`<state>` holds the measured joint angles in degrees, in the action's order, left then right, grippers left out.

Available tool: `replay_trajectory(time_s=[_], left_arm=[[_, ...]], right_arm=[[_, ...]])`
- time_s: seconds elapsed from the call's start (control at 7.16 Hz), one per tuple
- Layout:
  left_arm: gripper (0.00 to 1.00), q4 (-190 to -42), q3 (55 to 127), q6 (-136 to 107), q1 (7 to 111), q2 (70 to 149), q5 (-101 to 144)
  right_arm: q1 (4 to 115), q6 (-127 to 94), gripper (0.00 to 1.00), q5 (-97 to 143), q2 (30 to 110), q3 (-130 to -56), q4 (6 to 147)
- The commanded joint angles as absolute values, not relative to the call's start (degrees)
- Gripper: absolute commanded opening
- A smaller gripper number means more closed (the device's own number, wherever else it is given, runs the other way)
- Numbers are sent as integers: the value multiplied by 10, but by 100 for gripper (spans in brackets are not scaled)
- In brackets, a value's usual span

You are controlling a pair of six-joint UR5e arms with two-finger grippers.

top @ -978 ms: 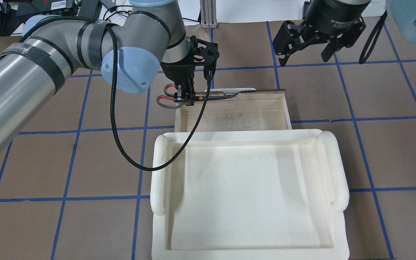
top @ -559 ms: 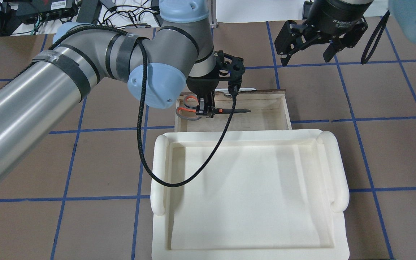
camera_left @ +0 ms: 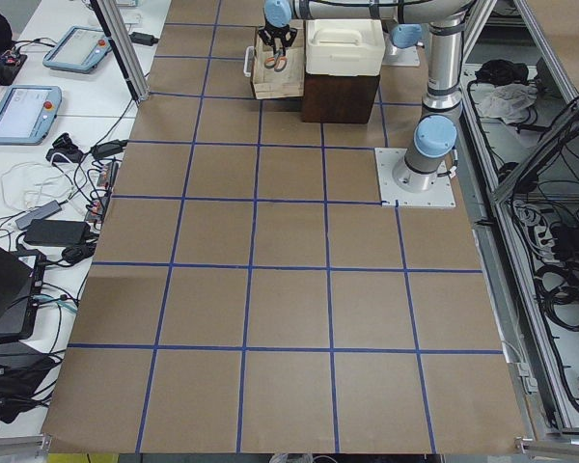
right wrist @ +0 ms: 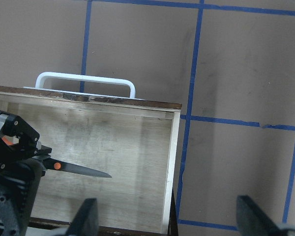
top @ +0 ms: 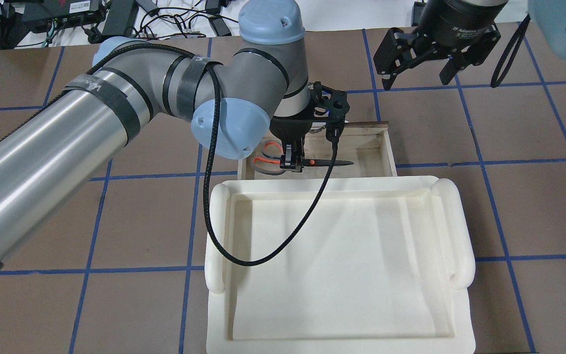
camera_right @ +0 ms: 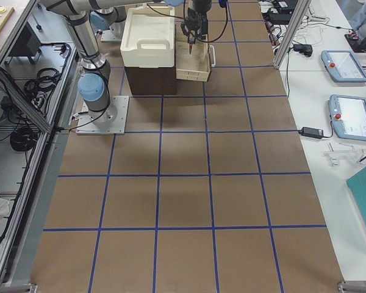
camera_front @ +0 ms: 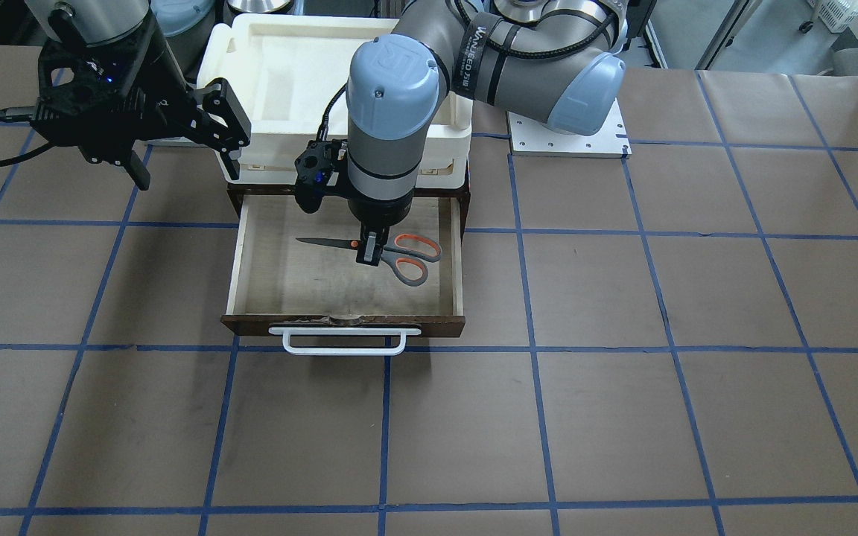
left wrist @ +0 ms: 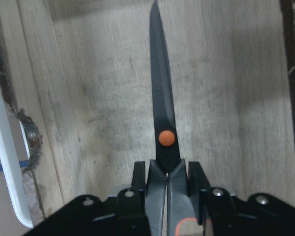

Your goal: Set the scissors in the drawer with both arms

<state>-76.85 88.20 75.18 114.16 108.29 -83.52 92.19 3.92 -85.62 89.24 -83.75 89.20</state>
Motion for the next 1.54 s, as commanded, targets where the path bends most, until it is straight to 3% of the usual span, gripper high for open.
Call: replay_trajectory(time_s=[0.0, 0.14, 0.28, 0.42, 0.56, 1.12, 1.26, 1.4], left_arm=[[0, -762, 912, 752, 1138, 1082, -837], [3, -762, 913, 752, 1137, 1082, -837], [49, -756, 913, 747, 1137, 1083, -837], [65, -751, 912, 744, 1137, 1080, -837], [74, -751, 911, 721, 1134, 1077, -837], [75, -750, 883, 411, 1050, 1023, -827], [78, -751, 874, 298, 1020, 1008, -829], [88, -751, 870, 231, 990, 995, -832]], right_arm=[[921, 39, 100, -856, 892, -838, 893], [920, 39, 100, -856, 892, -838, 895], [918, 39, 100, -861, 893, -840, 892], [918, 39, 100, -861, 893, -846, 895], [918, 39, 100, -861, 893, -847, 896], [918, 39, 100, -861, 893, -847, 897], [918, 39, 100, -860, 893, -847, 897], [918, 39, 100, -859, 894, -847, 897]])
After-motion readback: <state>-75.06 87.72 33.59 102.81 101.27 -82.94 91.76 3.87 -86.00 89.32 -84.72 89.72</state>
